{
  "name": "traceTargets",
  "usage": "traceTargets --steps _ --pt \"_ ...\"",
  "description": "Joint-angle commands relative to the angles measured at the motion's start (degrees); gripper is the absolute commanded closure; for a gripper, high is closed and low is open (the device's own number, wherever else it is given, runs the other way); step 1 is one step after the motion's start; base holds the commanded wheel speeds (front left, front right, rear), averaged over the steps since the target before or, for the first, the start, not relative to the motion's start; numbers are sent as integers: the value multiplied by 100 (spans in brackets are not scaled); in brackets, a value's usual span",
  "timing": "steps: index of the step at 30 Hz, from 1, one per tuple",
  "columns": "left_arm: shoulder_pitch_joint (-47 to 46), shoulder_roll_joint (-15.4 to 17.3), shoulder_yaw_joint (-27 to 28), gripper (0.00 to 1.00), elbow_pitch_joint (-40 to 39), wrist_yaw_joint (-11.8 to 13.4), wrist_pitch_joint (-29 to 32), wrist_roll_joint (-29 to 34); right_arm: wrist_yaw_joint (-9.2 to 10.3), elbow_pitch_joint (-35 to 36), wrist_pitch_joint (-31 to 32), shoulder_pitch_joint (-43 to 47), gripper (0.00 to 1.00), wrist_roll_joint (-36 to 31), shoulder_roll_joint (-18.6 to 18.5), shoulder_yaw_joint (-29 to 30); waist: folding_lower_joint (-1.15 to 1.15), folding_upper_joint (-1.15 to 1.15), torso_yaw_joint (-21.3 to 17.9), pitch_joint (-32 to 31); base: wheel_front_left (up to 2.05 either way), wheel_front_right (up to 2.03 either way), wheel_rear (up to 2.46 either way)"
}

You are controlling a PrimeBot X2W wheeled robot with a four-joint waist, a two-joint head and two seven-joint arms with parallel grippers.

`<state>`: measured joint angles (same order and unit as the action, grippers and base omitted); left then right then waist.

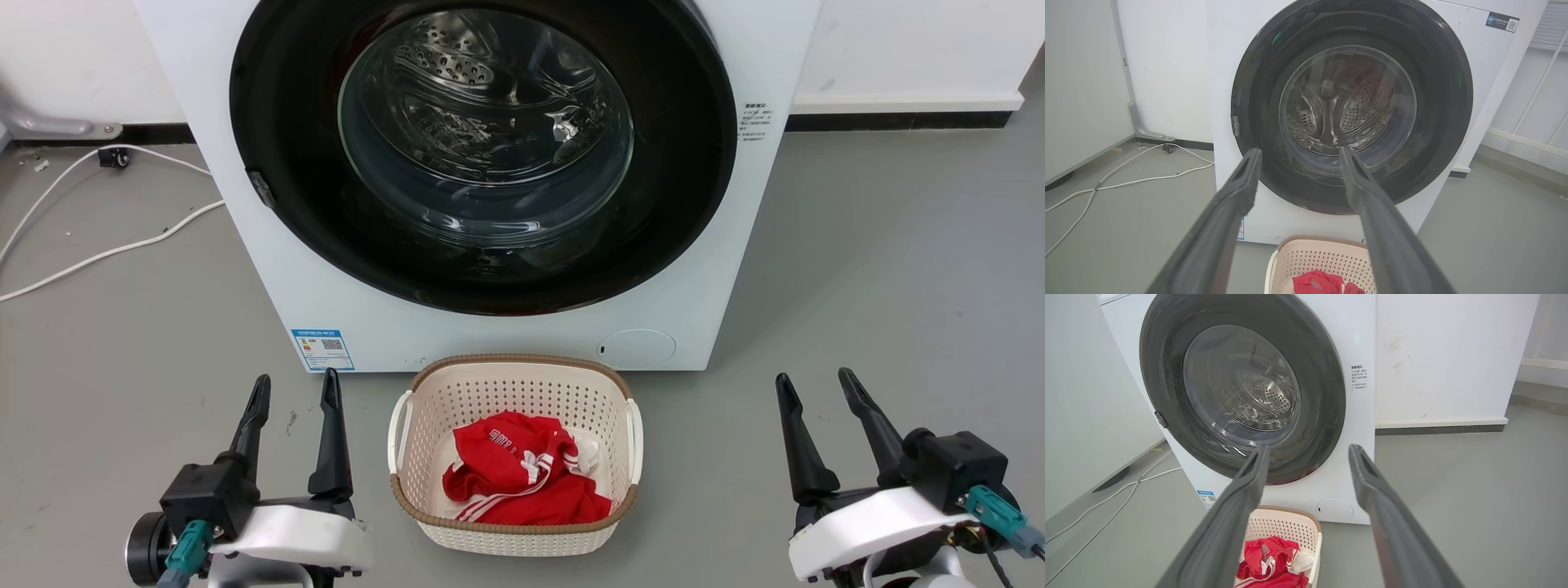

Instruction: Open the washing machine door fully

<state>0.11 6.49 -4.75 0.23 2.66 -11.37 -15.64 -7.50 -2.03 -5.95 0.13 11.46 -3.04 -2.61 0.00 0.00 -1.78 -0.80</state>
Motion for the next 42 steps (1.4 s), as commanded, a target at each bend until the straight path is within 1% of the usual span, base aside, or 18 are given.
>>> traceTargets --steps 1,24,32,42 --pt "49 21 -20 0 -71 53 -63 156 2 66 -31 11 0 -151 13 -20 0 0 1 -3 0 0 0" --pt "140 -74 6 0 -130 10 -315 1058 2 24 -160 30 0 -693 23 -51 0 0 33 -16 0 0 0" --pt "172 -120 47 0 -77 -15 -395 1337 2 -6 -229 9 0 -1023 26 -77 0 0 24 -31 0 0 0" --pt "157 -197 117 0 -3 -89 -385 1289 2 -63 -213 -12 0 -912 26 -66 0 0 14 -32 0 0 0"
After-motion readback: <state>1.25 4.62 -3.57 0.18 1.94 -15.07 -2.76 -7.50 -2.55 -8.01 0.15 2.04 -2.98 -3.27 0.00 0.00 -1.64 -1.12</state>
